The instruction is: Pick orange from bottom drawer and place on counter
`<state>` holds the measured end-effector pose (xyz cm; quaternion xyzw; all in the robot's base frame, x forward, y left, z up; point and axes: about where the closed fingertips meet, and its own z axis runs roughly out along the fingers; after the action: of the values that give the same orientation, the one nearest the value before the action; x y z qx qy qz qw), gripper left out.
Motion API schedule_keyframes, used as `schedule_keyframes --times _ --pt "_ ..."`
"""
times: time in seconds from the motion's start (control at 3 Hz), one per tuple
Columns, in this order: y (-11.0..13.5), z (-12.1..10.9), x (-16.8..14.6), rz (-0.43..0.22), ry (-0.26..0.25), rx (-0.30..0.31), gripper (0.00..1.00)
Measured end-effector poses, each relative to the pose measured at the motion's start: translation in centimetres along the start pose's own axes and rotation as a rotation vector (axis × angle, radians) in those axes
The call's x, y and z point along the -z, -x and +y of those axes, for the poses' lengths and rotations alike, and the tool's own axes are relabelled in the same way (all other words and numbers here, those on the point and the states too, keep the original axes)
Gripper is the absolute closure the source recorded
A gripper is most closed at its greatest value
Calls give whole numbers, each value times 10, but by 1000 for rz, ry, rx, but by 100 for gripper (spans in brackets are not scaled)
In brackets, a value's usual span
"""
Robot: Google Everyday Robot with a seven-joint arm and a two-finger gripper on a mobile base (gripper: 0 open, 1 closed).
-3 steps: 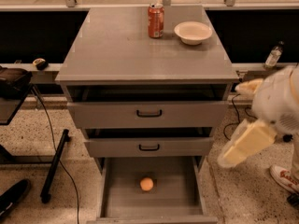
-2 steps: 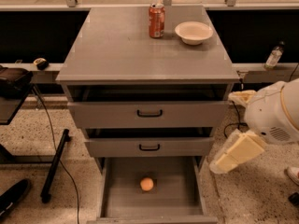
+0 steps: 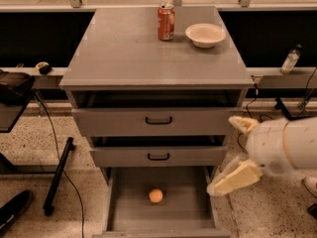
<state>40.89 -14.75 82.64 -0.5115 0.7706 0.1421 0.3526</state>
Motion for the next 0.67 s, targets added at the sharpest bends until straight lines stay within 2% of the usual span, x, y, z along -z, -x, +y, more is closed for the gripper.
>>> schedule_keyframes --times 0.33,0.67 --pt "-18 20 -74 -174 41 -53 0" --pt "-25 6 -99 -339 4 -52 0"
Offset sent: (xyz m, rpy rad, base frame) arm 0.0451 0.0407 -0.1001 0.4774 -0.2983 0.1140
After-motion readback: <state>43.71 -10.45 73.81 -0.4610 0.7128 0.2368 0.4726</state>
